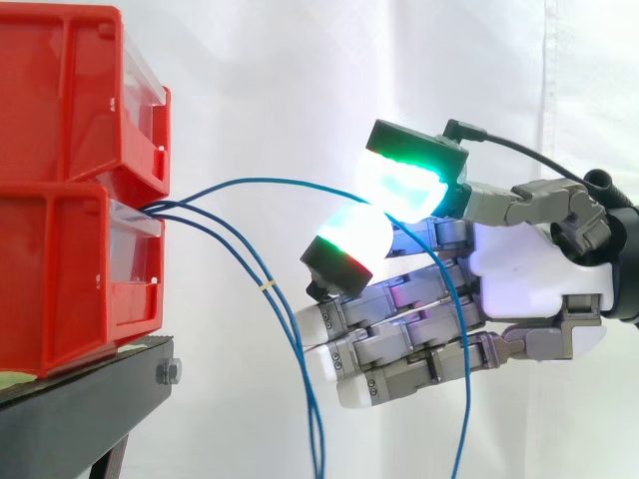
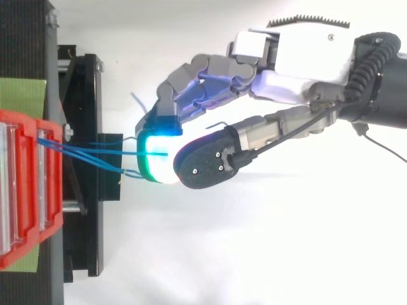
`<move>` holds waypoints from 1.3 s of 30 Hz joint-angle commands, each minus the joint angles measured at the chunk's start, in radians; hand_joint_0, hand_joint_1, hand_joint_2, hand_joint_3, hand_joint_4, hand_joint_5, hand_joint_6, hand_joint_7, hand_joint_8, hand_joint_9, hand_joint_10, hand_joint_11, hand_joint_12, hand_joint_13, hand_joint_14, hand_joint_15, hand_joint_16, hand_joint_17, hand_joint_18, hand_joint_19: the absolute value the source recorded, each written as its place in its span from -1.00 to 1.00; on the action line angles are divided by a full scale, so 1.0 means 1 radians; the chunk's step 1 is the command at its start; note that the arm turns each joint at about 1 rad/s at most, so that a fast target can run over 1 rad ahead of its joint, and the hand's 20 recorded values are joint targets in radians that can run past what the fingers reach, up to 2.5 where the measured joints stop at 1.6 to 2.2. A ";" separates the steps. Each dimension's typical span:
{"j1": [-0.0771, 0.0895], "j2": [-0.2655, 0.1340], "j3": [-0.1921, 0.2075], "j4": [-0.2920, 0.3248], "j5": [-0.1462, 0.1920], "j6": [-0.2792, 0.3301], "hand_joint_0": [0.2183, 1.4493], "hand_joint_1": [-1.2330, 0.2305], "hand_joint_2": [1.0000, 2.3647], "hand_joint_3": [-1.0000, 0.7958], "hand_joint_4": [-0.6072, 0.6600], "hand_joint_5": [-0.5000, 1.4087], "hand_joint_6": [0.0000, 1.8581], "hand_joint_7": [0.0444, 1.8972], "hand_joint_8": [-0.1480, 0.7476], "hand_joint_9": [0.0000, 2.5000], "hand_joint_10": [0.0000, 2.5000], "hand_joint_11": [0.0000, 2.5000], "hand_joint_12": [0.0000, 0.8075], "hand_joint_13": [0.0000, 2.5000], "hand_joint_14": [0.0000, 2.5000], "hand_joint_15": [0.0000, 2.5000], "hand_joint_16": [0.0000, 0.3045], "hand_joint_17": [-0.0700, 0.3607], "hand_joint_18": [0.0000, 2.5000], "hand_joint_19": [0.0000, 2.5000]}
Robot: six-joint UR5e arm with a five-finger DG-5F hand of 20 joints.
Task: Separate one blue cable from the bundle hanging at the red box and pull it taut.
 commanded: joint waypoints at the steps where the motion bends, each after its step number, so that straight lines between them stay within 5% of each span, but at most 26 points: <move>1: 0.001 0.000 0.001 -0.002 0.000 -0.032 -0.20 -0.17 -0.98 -0.26 -0.05 -0.72 0.04 -0.01 -0.11 -0.57 -0.99 -0.64 -0.49 -0.60 -1.00 -0.94 -0.87 -0.46 -0.68 -0.92; 3: 0.001 0.000 0.001 -0.003 0.004 -0.047 -0.20 -0.17 -0.98 -0.27 -0.04 -0.72 0.04 -0.01 -0.04 -0.44 -0.99 -0.40 -0.49 -0.56 -1.00 -0.90 -0.87 -0.47 -0.67 -0.92; 8: 0.001 0.002 0.001 -0.003 0.004 -0.055 -0.20 -0.17 -0.98 -0.27 -0.03 -0.72 0.04 -0.01 -0.03 -0.38 -0.99 -0.21 -0.44 -0.50 -0.99 -0.81 -0.87 -0.46 -0.65 -0.90; 21: 0.001 0.000 0.001 -0.005 0.006 -0.055 -0.19 -0.16 -0.98 -0.27 -0.04 -0.73 0.04 -0.02 -0.03 -0.31 -0.99 0.01 -0.25 -0.21 -0.98 -0.20 -0.81 -0.36 -0.55 -0.73; 29: 0.001 0.000 0.001 -0.005 0.006 -0.055 -0.19 -0.16 -0.98 -0.27 -0.03 -0.73 0.04 -0.02 -0.03 -0.30 -1.00 0.09 -0.24 -0.15 -0.98 -0.05 -0.78 -0.33 -0.50 -0.65; 36: 0.001 0.000 0.001 -0.005 0.006 -0.055 -0.19 -0.17 -0.98 -0.27 -0.03 -0.72 0.04 -0.02 -0.05 -0.33 -0.68 0.06 -0.28 -0.07 -1.00 0.22 -0.74 -0.27 -0.41 -0.49; 39: 0.001 0.000 -0.001 -0.005 0.006 -0.055 -0.18 -0.17 -0.98 -0.27 -0.02 -0.72 0.04 -0.02 -0.05 -0.36 -0.40 -0.02 -0.31 -0.14 -0.61 0.16 -0.73 -0.24 -0.35 -0.32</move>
